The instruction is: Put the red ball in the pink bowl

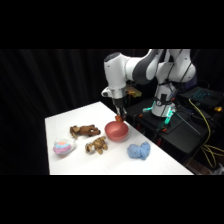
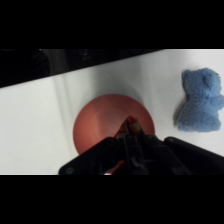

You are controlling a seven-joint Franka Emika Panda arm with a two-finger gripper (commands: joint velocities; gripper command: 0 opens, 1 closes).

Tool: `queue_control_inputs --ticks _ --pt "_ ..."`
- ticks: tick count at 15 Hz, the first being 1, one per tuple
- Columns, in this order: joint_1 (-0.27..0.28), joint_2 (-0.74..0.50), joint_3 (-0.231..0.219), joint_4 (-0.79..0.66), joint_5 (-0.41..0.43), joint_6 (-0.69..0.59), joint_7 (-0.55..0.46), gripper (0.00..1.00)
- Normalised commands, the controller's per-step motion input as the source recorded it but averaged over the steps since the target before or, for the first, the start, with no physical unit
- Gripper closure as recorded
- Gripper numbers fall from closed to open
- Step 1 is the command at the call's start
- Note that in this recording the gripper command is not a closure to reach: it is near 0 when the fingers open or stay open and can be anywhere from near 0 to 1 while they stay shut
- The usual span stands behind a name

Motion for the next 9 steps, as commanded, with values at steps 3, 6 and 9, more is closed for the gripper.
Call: queue_control_inputs --ticks 3,6,9 --pt "-0.046 -0.18 -0.011 -0.13 0.121 0.05 0.04 0.0" --pt "-0.039 -0.17 -0.01 -0.07 0.089 0.04 0.04 0.0" --pt "-0.022 -0.16 -0.002 -0.05 0.099 0.03 0.04 0.0"
